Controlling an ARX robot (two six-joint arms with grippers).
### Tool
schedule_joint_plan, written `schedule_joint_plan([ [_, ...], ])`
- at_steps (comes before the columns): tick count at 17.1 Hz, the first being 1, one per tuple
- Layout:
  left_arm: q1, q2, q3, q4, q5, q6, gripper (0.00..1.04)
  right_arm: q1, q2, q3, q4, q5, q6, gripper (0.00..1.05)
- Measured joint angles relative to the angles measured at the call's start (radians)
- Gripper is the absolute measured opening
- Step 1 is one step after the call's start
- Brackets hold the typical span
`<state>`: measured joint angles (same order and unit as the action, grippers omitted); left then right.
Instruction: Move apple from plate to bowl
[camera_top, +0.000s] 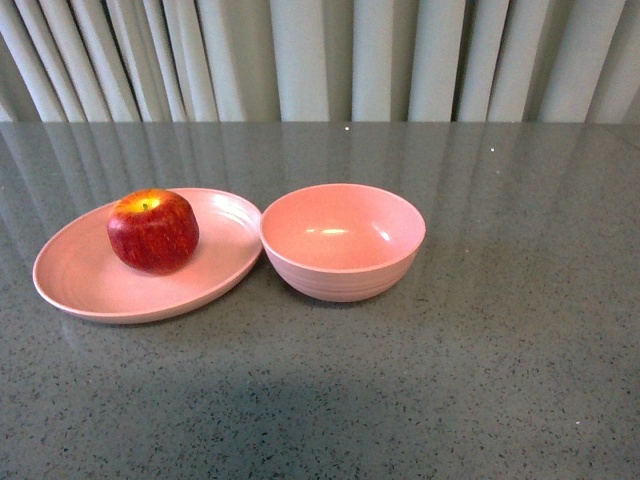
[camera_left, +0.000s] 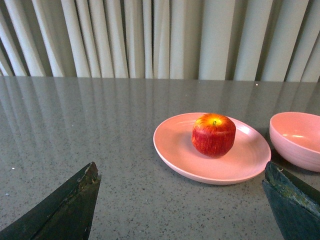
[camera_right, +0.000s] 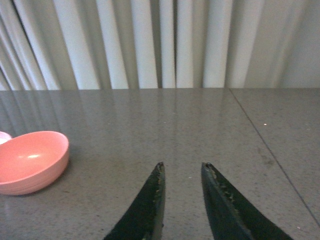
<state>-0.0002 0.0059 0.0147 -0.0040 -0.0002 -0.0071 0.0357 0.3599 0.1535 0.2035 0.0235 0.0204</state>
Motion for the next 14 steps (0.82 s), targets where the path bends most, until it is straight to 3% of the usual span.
schedule_joint_plan([
  [2, 0.0, 0.0, 0.0, 0.0, -0.001, 0.0, 0.98, -0.042, -0.033, -0.027, -0.002, -0.01, -0.003, 0.05],
  [3, 0.0, 0.0, 0.0, 0.0, 0.0, 0.0, 0.98, -0.037, -0.05, -0.04, -0.008, -0.025, -0.011, 0.02],
  [10, 0.0, 0.0, 0.0, 0.0, 0.0, 0.0, 0.98, -0.036, -0.174, -0.108, -0.06, -0.024, -0.013, 0.02],
  [12, 0.0, 0.0, 0.0, 0.0, 0.0, 0.0, 0.98, -0.036, -0.296, -0.127, -0.198, -0.023, -0.014, 0.02],
  [14, 0.0, 0.0, 0.0, 0.0, 0.0, 0.0, 0.98, -0.036, -0.356, -0.14, -0.193, -0.023, -0.014, 0.02],
])
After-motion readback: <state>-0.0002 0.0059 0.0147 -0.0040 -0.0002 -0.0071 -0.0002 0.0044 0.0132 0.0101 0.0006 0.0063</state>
